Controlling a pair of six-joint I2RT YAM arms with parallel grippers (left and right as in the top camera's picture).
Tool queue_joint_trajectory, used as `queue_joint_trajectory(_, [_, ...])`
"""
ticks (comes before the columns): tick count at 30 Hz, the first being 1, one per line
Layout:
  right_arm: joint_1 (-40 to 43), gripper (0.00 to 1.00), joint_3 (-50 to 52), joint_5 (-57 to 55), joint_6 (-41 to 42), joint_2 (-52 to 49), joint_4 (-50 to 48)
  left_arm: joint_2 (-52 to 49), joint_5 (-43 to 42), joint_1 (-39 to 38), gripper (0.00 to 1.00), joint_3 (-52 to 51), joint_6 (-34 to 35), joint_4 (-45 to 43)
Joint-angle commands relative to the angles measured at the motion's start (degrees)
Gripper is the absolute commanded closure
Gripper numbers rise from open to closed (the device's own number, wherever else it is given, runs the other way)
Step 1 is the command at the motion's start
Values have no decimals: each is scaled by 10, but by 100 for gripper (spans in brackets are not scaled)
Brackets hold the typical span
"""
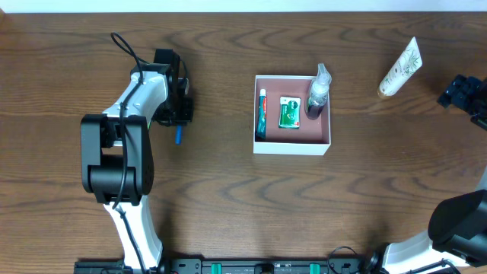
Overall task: Pack container
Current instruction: 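Lower the left gripper onto the blue razor handle and grasp it, then carry the razor into the box and set it beside the toothpaste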
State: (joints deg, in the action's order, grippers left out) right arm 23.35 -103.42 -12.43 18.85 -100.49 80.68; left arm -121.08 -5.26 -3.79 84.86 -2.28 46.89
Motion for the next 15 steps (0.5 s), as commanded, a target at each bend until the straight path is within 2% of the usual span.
queue_joint_trajectory(1, [3,1,1,-2,8,0,-1,-9,-1,3,81,-3,2,4])
queue_joint_trajectory(3, [3,1,1,-2,8,0,-1,-8,-1,3,81,-1,6,6])
queue_joint_trajectory(5, [3,1,1,-2,8,0,-1,-4,-1,3,87,5,7,16])
queue_joint_trajectory(9, [3,1,1,-2,8,0,-1,10,-1,0,93,38,7,60])
queue_joint_trajectory(15, [3,1,1,-2,8,0,-1,74,-2,-16,94,104,22,105])
